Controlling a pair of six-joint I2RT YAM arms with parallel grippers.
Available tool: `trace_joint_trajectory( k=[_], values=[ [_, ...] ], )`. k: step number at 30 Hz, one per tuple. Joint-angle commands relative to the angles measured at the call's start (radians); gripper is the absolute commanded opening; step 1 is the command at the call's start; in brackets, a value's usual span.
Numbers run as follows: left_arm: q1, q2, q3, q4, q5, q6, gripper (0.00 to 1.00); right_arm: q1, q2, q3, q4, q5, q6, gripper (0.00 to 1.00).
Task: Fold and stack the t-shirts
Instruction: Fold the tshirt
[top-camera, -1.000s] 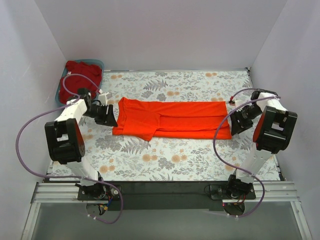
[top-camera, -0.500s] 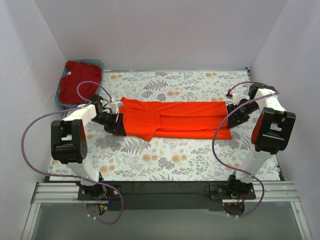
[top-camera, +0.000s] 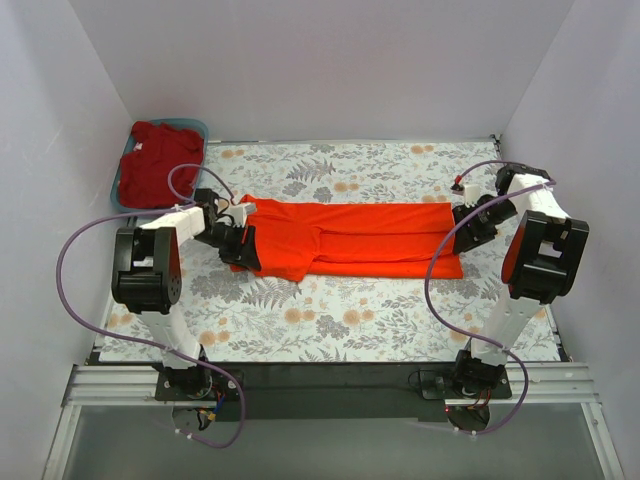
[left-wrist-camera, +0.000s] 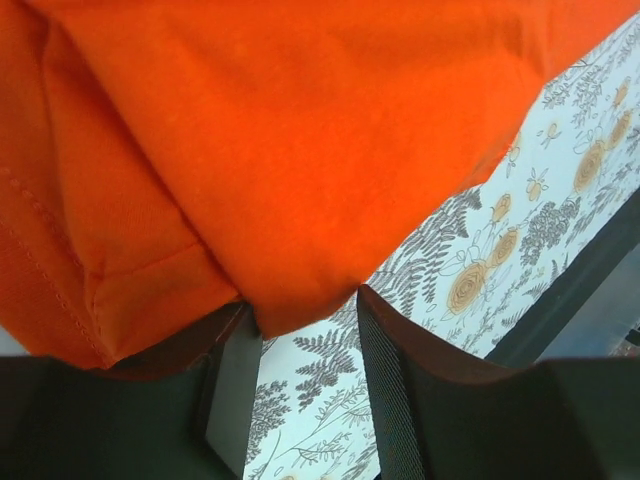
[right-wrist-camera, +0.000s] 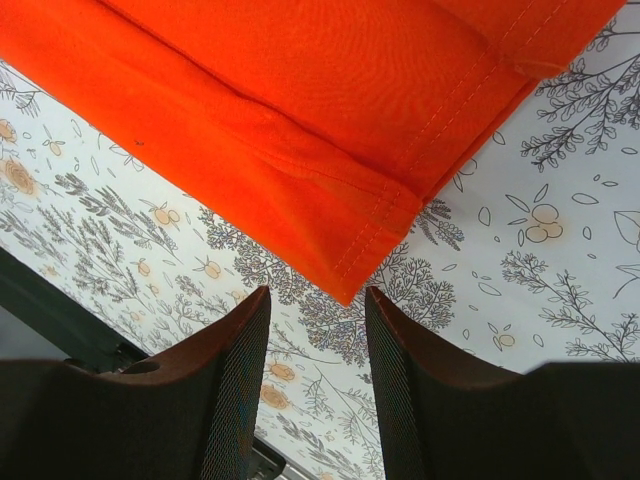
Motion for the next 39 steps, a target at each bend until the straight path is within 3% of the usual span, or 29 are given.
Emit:
trace_joint_trajectory(
  k=[1,5,6,8,10,12,14,19,22,26,30,33,36,37,39],
  values=[
    [-0.016,-0.028,0.037,-0.015,0.055,0.017,0.39,0.005,0.000,0.021,-0.019,-0.010,-0.008,0.49],
    [-0.016,-0.037,0.092,-0.084,0.054,0.025,0.20,0.005,0.004,0.033,-0.022,-0.005,-0.013,0.49],
    [-0.016,-0.036,0.106,-0.120,0.046,0.025,0.20,0.004,0.007,0.036,-0.020,-0.002,-0.013,0.49],
    [-0.016,-0.031,0.126,-0.151,0.037,0.033,0.21,0.004,0.012,0.042,-0.022,-0.002,-0.014,0.49],
    [-0.016,-0.036,0.138,-0.176,0.026,0.036,0.33,0.004,0.012,0.045,-0.020,-0.004,-0.014,0.49],
    [-0.016,-0.034,0.144,-0.193,0.015,0.040,0.38,0.005,0.015,0.050,-0.020,-0.004,-0.013,0.49],
    [-0.016,-0.030,0.143,-0.202,0.011,0.049,0.38,0.005,0.015,0.053,-0.020,-0.004,-0.013,0.49],
    [-0.016,-0.028,0.149,-0.222,0.012,0.059,0.23,0.005,0.012,0.048,-0.020,0.006,-0.016,0.49],
    [-0.016,-0.027,0.152,-0.254,0.018,0.071,0.20,0.004,0.012,0.047,-0.022,0.006,-0.017,0.49],
    [-0.016,-0.036,0.131,-0.234,0.012,0.063,0.23,0.005,0.016,0.050,-0.020,0.003,-0.016,0.49],
    [-0.016,0.007,0.143,-0.204,0.012,0.034,0.37,0.005,0.021,0.053,-0.020,-0.001,-0.011,0.49],
    [-0.019,0.041,0.166,-0.194,0.023,0.016,0.38,0.005,0.019,0.057,-0.022,-0.002,-0.011,0.49],
    [-0.022,0.061,0.198,-0.216,0.050,0.019,0.19,0.004,0.016,0.059,-0.022,0.004,-0.014,0.49],
    [-0.022,0.062,0.209,-0.225,0.067,0.025,0.04,0.005,0.015,0.059,-0.022,0.006,-0.016,0.48],
    [-0.022,0.065,0.239,-0.263,0.107,0.030,0.00,0.005,0.018,0.062,-0.020,0.006,-0.019,0.46]
  ],
)
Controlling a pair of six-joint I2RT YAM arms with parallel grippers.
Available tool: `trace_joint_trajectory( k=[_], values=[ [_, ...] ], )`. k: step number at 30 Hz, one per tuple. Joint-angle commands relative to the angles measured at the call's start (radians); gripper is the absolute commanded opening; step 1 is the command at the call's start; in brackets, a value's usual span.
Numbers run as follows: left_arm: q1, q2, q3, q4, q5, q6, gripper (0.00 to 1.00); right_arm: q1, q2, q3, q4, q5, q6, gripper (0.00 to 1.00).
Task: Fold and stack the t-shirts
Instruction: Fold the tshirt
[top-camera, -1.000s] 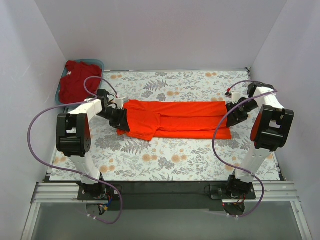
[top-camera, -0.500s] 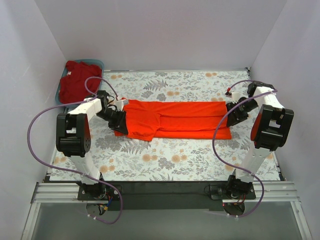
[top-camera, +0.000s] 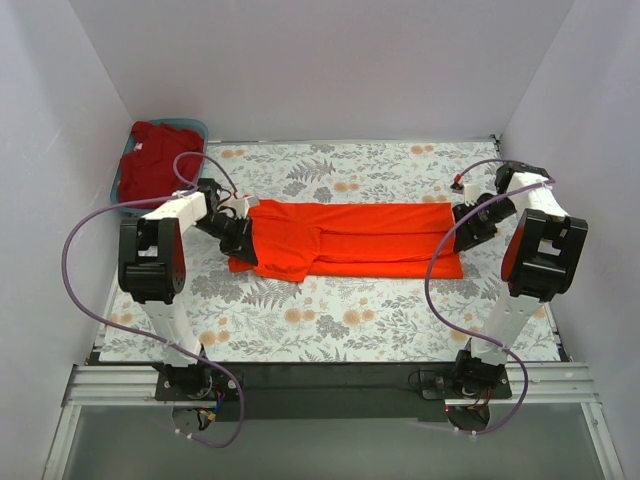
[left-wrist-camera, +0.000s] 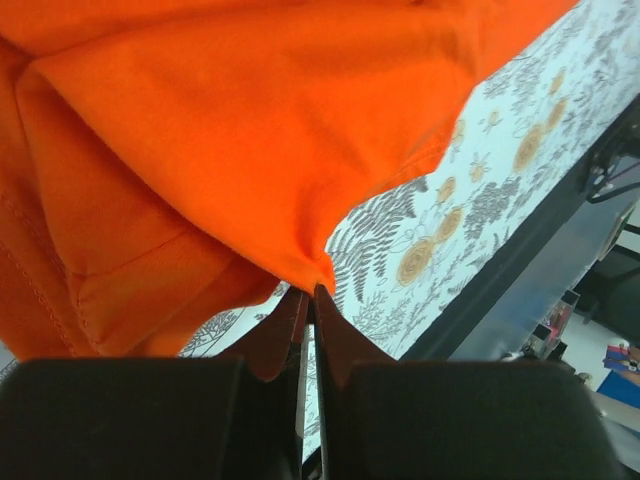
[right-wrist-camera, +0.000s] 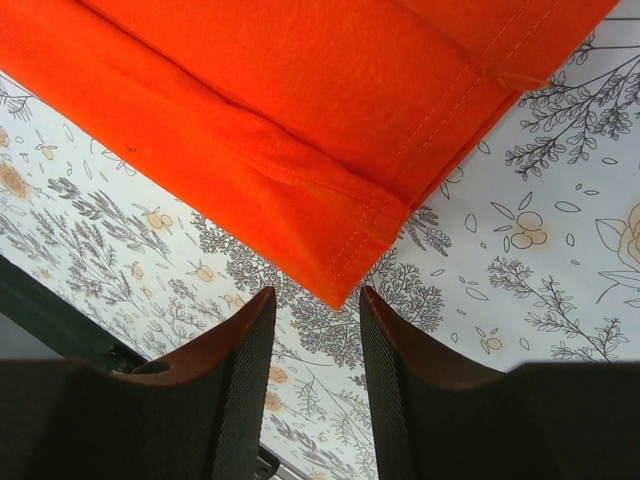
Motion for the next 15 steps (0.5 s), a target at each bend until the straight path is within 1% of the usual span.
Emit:
trace_joint_trajectory(
  k=[1,2,3,5,7,8,15],
  values=[
    [-0.006,-0.014,0.100,-0.045,0.111,0.002,0.00,0.003,0.002,0.046,-0.019,-0.007,-0.016,0.45],
    [-0.006,-0.013,0.119,-0.049,0.123,-0.009,0.00,0.003,0.003,0.047,-0.019,-0.010,-0.018,0.44],
    [-0.006,-0.008,0.136,-0.041,0.134,-0.037,0.00,0.003,0.008,0.052,-0.020,-0.017,-0.021,0.41],
    [-0.006,0.015,0.193,-0.027,0.163,-0.065,0.00,0.002,0.017,0.056,-0.019,-0.020,-0.027,0.39],
    [-0.006,0.042,0.240,-0.012,0.182,-0.110,0.00,0.003,0.025,0.064,-0.017,-0.017,-0.032,0.38],
    [-0.006,0.080,0.288,-0.007,0.202,-0.122,0.00,0.003,0.029,0.069,-0.017,-0.015,-0.032,0.38],
    [-0.005,0.217,0.430,0.132,0.252,-0.294,0.00,0.003,0.033,0.079,-0.020,-0.006,-0.039,0.38]
  ],
)
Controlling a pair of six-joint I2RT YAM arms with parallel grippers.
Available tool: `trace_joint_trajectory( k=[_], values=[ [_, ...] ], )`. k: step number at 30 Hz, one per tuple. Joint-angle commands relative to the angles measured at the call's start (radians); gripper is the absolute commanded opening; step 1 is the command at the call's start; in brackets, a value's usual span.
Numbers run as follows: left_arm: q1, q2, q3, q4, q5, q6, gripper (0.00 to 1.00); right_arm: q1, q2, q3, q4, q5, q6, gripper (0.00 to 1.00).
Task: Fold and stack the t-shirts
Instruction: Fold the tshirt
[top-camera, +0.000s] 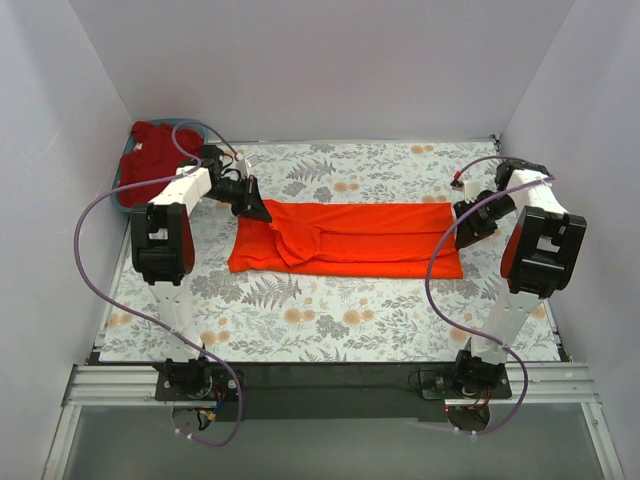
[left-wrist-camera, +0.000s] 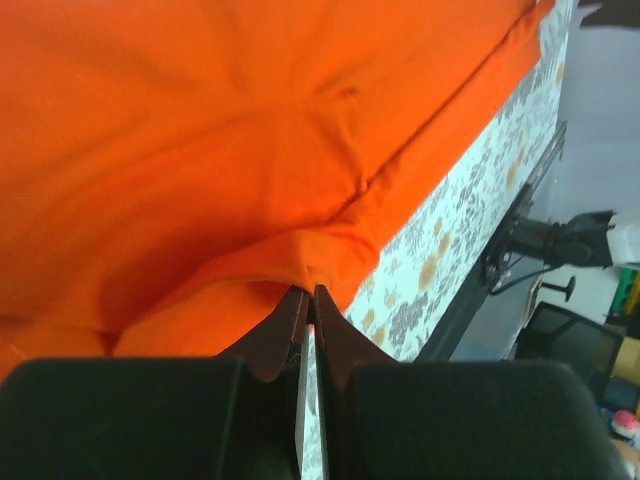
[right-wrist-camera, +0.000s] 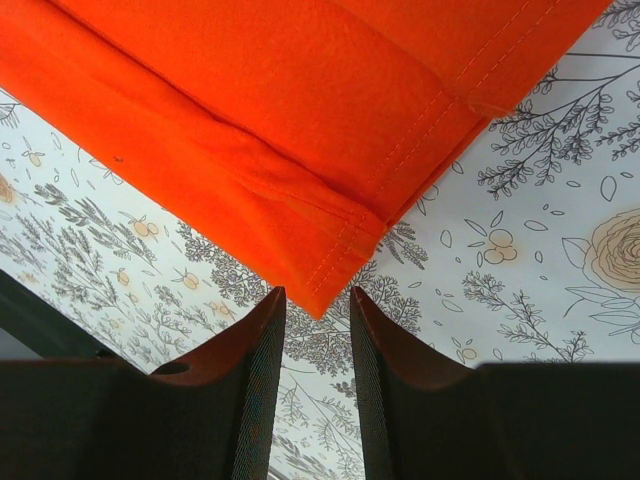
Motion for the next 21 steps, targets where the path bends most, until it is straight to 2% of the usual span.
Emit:
trace_joint_trajectory(
  k=[1,9,14,17,18,21],
  values=[
    [-0.001,0.047,0.072,0.085,0.074,-0.112,0.00,0.003,-0.002,0.030,-0.019,0.001,-0.019,0.38],
    [-0.001,0.104,0.102,0.257,0.121,-0.307,0.00,0.003,-0.030,0.005,-0.021,0.018,-0.042,0.36],
    [-0.001,0.106,0.059,0.352,0.091,-0.413,0.00,0.005,-0.036,0.007,-0.021,0.019,-0.043,0.33],
    [0.001,0.078,0.019,0.406,0.041,-0.462,0.13,0.005,-0.040,0.001,-0.021,0.016,-0.045,0.32],
    [0.007,0.063,0.007,0.424,0.017,-0.473,0.23,0.005,-0.044,-0.001,-0.024,0.015,-0.047,0.32],
    [0.030,-0.029,-0.074,0.482,-0.010,-0.473,0.34,0.011,-0.059,-0.024,-0.024,0.013,-0.053,0.31]
  ],
)
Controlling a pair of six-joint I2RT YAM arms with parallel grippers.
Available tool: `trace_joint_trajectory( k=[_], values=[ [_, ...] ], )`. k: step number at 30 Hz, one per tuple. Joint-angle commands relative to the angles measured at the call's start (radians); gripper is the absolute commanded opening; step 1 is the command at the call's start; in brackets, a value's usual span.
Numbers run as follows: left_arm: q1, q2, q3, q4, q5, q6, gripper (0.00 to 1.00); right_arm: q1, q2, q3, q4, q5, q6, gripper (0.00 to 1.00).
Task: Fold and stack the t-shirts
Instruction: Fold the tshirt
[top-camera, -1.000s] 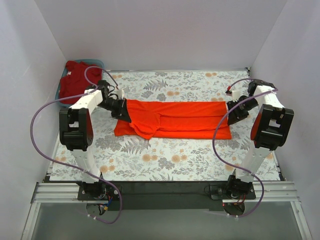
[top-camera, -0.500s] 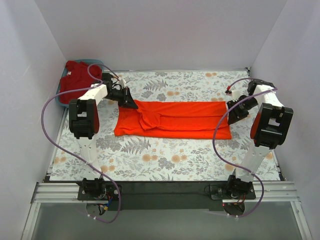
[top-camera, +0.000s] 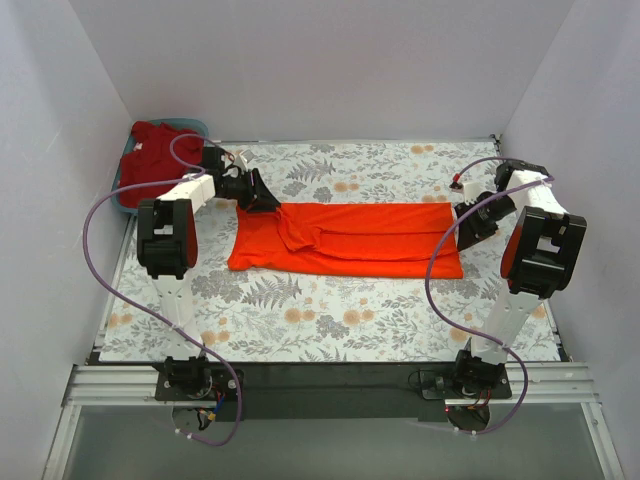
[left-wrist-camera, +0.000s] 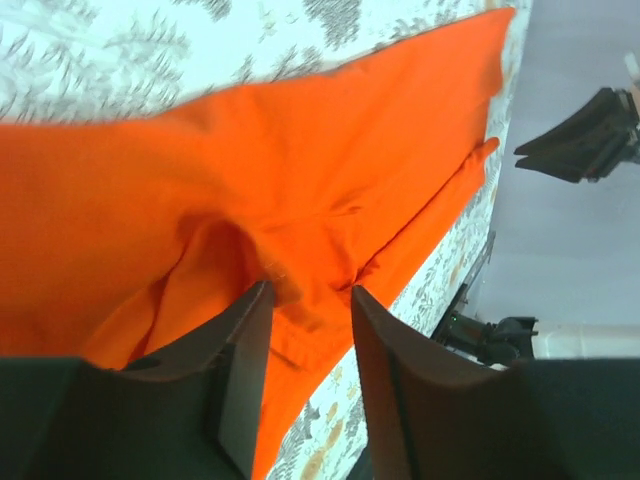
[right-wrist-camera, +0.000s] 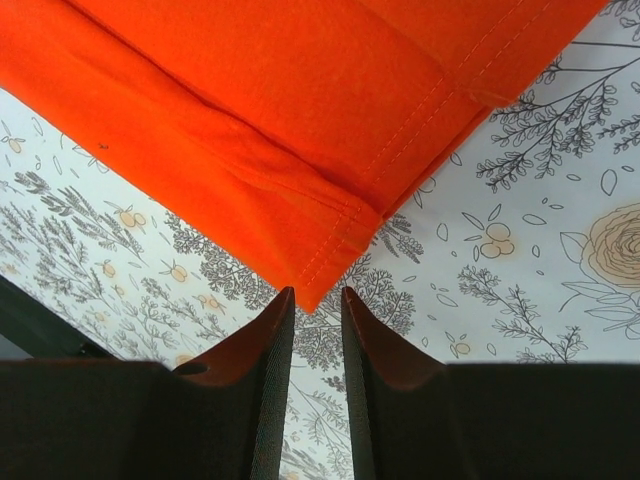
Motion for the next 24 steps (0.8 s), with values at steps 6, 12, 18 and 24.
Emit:
trace_joint_trajectory(
  k=[6,12,18,24],
  values=[
    [-0.069,-0.352,-0.239,0.039,-0.143,0.251,0.48,0.038,-0.083,-0.074,0.001,-0.009,-0.012,0.30],
    [-0.207,-0.395,-0.307,-0.058,-0.216,0.317,0.47,0.075,-0.057,-0.112,0.052,0.034,0.020,0.27],
    [-0.307,-0.394,-0.373,-0.049,-0.283,0.334,0.47,0.115,-0.049,-0.154,0.131,0.069,0.046,0.27],
    [-0.359,-0.308,-0.314,-0.050,-0.364,0.354,0.47,0.136,-0.024,-0.154,0.185,0.086,0.103,0.27]
  ],
)
